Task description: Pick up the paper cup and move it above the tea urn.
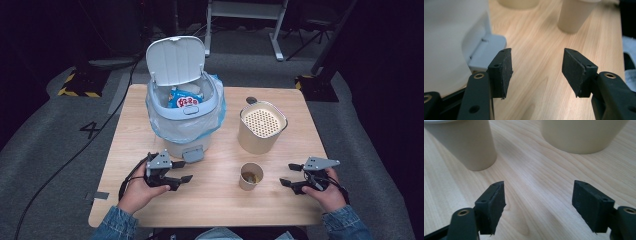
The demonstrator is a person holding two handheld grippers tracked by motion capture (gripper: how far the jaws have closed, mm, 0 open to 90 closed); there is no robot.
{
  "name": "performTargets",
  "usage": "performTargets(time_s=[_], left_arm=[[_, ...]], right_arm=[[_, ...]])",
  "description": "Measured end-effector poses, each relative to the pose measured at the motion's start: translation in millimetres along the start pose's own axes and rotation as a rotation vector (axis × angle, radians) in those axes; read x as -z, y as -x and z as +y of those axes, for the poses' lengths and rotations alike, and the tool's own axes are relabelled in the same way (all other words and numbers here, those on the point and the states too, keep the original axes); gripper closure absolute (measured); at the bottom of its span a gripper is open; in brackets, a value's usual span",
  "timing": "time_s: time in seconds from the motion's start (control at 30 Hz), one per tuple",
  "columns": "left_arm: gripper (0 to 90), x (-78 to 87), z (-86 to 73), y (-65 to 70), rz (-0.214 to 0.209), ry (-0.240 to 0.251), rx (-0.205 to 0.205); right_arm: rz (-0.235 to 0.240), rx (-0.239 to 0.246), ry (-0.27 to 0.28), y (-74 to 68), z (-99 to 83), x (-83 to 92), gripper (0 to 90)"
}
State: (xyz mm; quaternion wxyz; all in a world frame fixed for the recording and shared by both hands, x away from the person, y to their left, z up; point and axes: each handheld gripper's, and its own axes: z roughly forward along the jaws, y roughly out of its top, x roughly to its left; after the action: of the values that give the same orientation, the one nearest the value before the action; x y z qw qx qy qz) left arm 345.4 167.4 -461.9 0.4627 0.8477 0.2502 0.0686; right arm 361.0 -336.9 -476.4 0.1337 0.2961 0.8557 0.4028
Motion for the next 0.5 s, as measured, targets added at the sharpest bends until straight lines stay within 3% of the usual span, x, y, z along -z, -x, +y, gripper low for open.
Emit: performTargets(time_s=[0.07, 0.17, 0.27, 0.43, 0.5], left_arm=[[42.5, -5.2, -5.6, 0.1, 0.017, 0.009, 0.018], [43.2, -11.2, -12.3, -0.4, 0.055, -0.061, 0.026], [42.1, -14.8, -18.3, -0.9, 0.059, -0.080, 0.048], [41.4, -17.5, -23.6, -1.1, 0.099, -0.134, 0.031], [41.3, -19.1, -27.8, -2.2, 0.102, -0.144, 0.047]], right_arm=[[0.010, 0.007, -0.007, -3.0, 1.8, 0.1, 27.1], [0.023, 0.009, -0.003, -6.9, 3.9, 0.4, 25.8], [0.037, 0.011, 0.012, -11.8, 6.7, -0.6, 23.6], [0.060, 0.015, 0.026, -21.4, 12.2, -6.1, 22.2], [0.075, 0.020, 0.032, -26.1, 14.9, -8.9, 22.0]])
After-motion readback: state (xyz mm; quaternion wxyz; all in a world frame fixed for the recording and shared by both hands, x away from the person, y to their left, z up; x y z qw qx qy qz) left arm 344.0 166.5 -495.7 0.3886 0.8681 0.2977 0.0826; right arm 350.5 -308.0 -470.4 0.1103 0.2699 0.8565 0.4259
